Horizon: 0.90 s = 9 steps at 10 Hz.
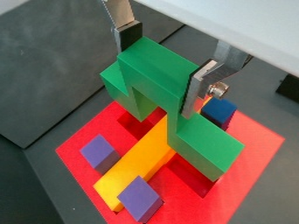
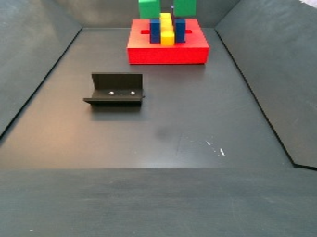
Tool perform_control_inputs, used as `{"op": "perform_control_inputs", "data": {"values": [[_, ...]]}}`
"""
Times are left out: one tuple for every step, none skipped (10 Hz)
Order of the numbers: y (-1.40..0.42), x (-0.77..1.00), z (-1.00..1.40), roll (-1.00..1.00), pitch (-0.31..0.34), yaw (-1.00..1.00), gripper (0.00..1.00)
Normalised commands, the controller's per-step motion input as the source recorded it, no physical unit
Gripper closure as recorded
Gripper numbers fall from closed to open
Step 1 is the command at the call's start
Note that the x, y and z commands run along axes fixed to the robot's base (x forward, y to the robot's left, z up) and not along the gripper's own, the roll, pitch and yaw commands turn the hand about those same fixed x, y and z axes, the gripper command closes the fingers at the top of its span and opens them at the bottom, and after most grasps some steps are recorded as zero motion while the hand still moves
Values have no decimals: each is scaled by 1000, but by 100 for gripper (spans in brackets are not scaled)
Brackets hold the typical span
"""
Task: Pick up the green object. Move up. Place the green object on the fixture. Regrasp the green object. Move to above the board. Insert the green object.
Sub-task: Insert the green object.
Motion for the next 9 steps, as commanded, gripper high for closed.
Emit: {"op": "perform_control_inputs", "data": {"values": [[-31,0,-320,0,0,69,100],[0,249,-446,-104,0,94,100],[0,51,-529,-116,0,91,100],[-17,0,-469,-124,-17,60,100],[-46,0,-477,-96,-27,57,100],[-91,0,-417,-47,-30,43,100],[-126,0,-346,0,0,0,100],[-171,-31,-294,0,-9,0,100],[-266,-137,-54,-53,-44,0,100]]}}
